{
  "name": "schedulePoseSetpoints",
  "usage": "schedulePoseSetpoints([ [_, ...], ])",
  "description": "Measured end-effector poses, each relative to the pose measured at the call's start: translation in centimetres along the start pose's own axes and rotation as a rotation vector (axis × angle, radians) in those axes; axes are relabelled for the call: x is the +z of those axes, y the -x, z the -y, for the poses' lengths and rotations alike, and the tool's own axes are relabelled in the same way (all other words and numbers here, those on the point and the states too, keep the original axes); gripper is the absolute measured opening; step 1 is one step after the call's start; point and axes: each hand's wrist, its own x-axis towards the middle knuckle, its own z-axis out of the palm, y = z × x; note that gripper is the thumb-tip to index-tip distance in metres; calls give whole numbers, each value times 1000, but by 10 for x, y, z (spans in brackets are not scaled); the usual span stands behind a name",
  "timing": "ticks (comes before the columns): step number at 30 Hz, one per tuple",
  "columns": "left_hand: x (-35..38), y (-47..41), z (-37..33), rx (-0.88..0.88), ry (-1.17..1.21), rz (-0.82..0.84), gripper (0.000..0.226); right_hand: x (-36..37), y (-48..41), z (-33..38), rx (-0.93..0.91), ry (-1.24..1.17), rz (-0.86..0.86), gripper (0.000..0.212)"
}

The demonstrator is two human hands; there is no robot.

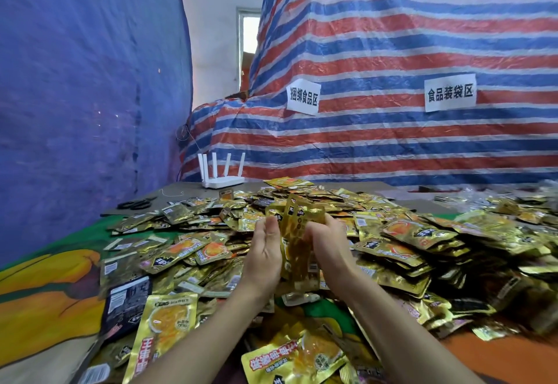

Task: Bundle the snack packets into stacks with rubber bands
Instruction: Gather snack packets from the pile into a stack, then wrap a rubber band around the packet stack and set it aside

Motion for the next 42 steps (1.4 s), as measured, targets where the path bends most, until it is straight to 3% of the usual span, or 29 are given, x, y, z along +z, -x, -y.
schedulePoseSetpoints([
  [3,-4,0,-2,75,99,38,84,3,-1,-3,-23,6,23,10],
  [7,-10,-6,5,97,168,159,33,4,-1,-9,22,85,9,31],
  [10,-15,-7,5,86,113,252,22,3,2,-11,96,13,-22,18],
  [14,-16,-6,2,99,-57,373,37,1,0,-13,114,-345,36,38],
  [18,-11,-2,2,176,-184,484,28,7,3,-11,116,-340,83,55],
  [24,4,0,10,216,-52,303,47,7,1,-4,121,-320,92,21],
  [26,7,-2,12,210,-36,261,50,5,1,-2,138,-331,81,21],
  [29,11,-1,16,200,-25,360,54,2,3,7,144,-320,49,35],
  [31,13,2,15,211,-96,399,53,-1,5,14,90,-252,-9,32],
  [35,11,3,15,260,-214,304,38,-10,8,28,-56,91,-160,20],
  [42,10,16,-3,564,-267,369,52,-64,35,47,-222,500,-193,9],
])
